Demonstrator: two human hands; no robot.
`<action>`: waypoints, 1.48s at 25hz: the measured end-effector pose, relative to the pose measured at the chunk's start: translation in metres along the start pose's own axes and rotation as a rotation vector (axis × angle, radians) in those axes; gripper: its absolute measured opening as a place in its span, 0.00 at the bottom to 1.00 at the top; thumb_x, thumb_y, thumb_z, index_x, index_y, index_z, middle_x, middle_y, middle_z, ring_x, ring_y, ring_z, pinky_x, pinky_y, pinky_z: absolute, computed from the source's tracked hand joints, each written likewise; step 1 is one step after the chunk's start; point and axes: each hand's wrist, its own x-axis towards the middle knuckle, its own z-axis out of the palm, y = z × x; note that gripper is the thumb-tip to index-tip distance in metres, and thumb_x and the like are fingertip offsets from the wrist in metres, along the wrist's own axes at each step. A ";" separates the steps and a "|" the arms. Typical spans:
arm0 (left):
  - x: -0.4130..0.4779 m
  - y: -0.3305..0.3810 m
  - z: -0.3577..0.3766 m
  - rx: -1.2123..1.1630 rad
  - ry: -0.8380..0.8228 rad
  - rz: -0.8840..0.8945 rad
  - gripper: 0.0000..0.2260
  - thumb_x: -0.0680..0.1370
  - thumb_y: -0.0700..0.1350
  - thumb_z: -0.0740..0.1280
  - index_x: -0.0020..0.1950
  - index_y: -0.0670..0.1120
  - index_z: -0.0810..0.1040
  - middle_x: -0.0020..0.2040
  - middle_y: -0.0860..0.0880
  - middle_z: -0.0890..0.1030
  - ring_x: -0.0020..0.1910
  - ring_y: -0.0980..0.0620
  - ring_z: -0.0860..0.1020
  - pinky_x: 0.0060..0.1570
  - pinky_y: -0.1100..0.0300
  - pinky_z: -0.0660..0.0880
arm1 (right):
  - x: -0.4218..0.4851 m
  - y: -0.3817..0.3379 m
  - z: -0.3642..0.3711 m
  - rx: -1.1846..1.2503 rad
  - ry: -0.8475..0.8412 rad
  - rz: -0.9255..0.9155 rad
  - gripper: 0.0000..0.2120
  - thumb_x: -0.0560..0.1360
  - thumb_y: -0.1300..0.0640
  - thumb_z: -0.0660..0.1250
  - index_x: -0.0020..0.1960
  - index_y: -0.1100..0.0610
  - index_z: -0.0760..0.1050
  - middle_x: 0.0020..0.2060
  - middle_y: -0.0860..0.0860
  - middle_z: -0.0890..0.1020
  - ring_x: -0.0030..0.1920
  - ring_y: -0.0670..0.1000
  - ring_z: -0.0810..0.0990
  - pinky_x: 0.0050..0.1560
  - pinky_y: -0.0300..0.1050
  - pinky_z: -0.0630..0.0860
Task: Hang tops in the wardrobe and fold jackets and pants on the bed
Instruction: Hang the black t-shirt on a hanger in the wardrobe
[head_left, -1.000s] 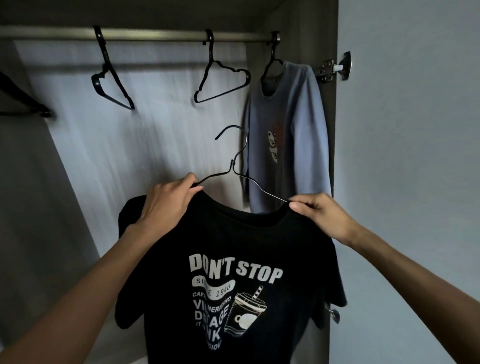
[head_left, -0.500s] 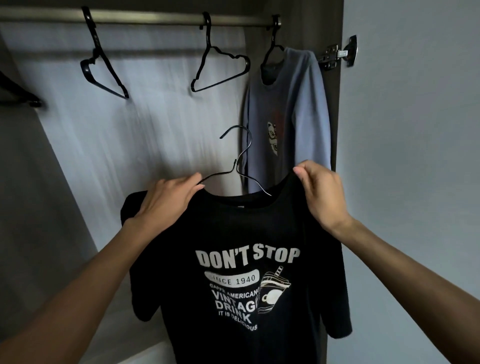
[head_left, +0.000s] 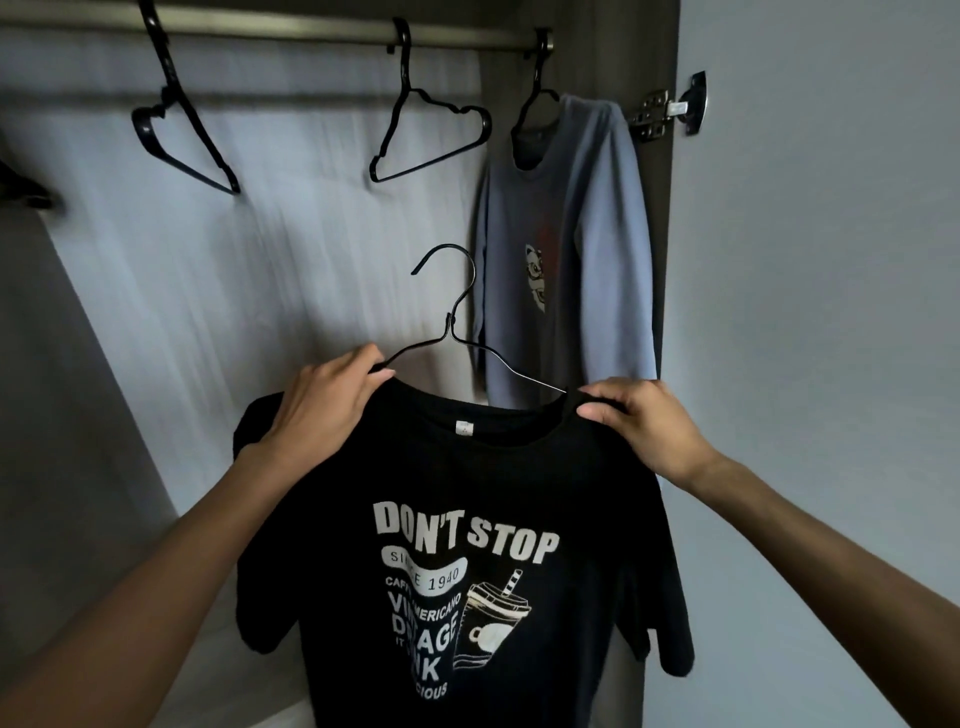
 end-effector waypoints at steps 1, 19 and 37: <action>0.000 -0.001 0.002 -0.019 -0.013 -0.021 0.15 0.82 0.55 0.59 0.48 0.43 0.72 0.41 0.45 0.81 0.39 0.38 0.80 0.33 0.57 0.63 | 0.002 -0.004 0.002 -0.096 0.017 -0.034 0.10 0.79 0.49 0.66 0.57 0.50 0.81 0.51 0.44 0.84 0.53 0.46 0.81 0.55 0.46 0.75; -0.010 -0.020 -0.040 -1.212 -0.911 -0.542 0.16 0.80 0.42 0.64 0.33 0.46 0.81 0.29 0.52 0.76 0.26 0.59 0.74 0.28 0.68 0.70 | 0.010 0.001 0.014 -0.527 0.281 -0.232 0.25 0.79 0.34 0.44 0.45 0.49 0.73 0.34 0.46 0.81 0.36 0.54 0.80 0.31 0.43 0.64; -0.016 -0.032 -0.014 -0.438 -0.280 -0.135 0.11 0.78 0.59 0.62 0.49 0.53 0.79 0.46 0.58 0.80 0.44 0.57 0.79 0.48 0.59 0.73 | 0.015 0.001 0.003 -0.707 0.361 -0.054 0.19 0.82 0.40 0.51 0.43 0.51 0.71 0.34 0.50 0.82 0.35 0.60 0.81 0.31 0.43 0.62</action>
